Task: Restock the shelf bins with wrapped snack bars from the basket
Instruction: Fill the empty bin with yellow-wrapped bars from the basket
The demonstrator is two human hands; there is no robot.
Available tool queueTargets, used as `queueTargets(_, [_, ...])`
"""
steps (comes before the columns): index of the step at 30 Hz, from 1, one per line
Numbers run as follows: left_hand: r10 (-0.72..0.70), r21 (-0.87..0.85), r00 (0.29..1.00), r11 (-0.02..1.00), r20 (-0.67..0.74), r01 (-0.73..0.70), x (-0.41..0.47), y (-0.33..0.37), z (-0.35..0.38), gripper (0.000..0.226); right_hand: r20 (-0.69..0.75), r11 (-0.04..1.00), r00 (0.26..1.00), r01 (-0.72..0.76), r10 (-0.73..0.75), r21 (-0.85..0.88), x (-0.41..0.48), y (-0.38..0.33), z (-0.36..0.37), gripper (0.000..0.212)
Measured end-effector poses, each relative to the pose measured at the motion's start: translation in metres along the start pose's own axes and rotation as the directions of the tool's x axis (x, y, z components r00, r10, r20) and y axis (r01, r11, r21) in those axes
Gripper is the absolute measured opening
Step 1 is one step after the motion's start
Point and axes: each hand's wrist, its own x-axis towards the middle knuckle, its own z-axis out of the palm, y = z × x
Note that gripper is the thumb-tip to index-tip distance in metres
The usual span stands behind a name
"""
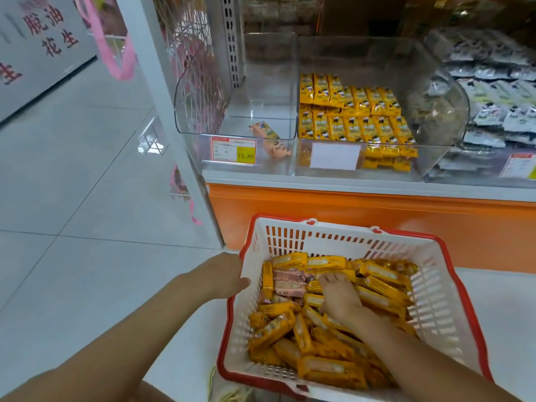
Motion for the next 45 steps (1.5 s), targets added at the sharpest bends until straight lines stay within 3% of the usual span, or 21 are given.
queueTargets(8, [-0.033, 0.078, 0.999, 0.996, 0.014, 0.032, 0.011, 0.005, -0.004, 0.038, 0.022, 0.972, 0.986, -0.161, 0.167, -0.172, 0.015, -0.027, 0.007, 0.056])
queueTargets(13, [-0.014, 0.087, 1.0, 0.996, 0.025, 0.012, 0.018, 0.005, -0.007, 0.037, 0.041, 0.954, 0.981, -0.175, 0.19, -0.242, 0.017, -0.027, 0.009, 0.059])
queueTargets(16, [-0.022, 0.065, 0.999, 0.998, 0.035, 0.02, 0.021, 0.005, -0.009, 0.042, 0.038, 0.981, 0.982, -0.18, 0.183, -0.067, 0.013, -0.018, -0.008, 0.064])
queueTargets(18, [-0.027, 0.05, 0.999, 0.998, 0.043, 0.025, 0.023, 0.004, -0.01, 0.04, 0.048, 0.97, 0.988, -0.151, 0.144, 0.192, 0.004, -0.009, -0.027, 0.078])
queueTargets(20, [-0.016, 0.036, 0.999, 0.999, 0.028, 0.015, 0.026, 0.005, -0.014, 0.033, 0.063, 0.803, 0.994, -0.108, 0.088, 0.586, -0.014, 0.001, -0.055, 0.077])
queueTargets(22, [0.03, -0.031, 1.0, 0.999, -0.008, -0.031, 0.025, 0.011, -0.021, 0.04, 0.104, 0.41, 0.994, -0.084, -0.028, 0.908, -0.038, 0.008, -0.084, 0.055])
queueTargets(24, [0.111, -0.197, 0.993, 0.973, -0.042, -0.117, 0.019, 0.022, -0.029, 0.054, 0.08, -0.042, 0.972, -0.092, -0.221, 0.995, -0.059, 0.013, -0.104, 0.051])
queueTargets(25, [0.148, -0.353, 0.988, 0.922, -0.048, -0.156, 0.016, 0.027, -0.032, 0.057, 0.027, -0.2, 0.958, -0.087, -0.285, 0.976, -0.066, 0.015, -0.112, 0.059])
queueTargets(28, [0.239, -0.802, 0.971, 0.576, -0.024, -0.161, 0.006, 0.043, -0.04, 0.057, -0.103, -0.422, 0.932, -0.057, -0.348, 0.905, -0.084, 0.014, -0.127, 0.077])
queueTargets(32, [0.332, -0.913, 0.942, 0.371, -0.042, -0.171, 0.004, 0.063, -0.037, 0.039, -0.19, -0.584, 0.929, -0.034, -0.319, 0.811, -0.1, 0.011, -0.133, 0.082])
queueTargets(34, [0.328, -0.933, 0.942, 0.314, -0.068, -0.177, 0.004, 0.071, -0.036, 0.037, -0.199, -0.598, 0.94, -0.007, -0.277, 0.801, -0.107, 0.012, -0.135, 0.075])
queueTargets(38, [0.267, -0.961, 0.957, 0.214, -0.115, -0.175, 0.007, 0.082, -0.036, 0.024, -0.155, -0.451, 0.984, 0.1, -0.087, 0.887, -0.119, 0.019, -0.145, 0.041])
queueTargets(45, [0.23, -0.976, 0.965, 0.143, -0.126, -0.162, 0.008, 0.1, -0.041, 0.031, -0.263, -0.199, 0.961, 0.275, 0.085, 0.94, -0.127, 0.019, -0.15, 0.035])
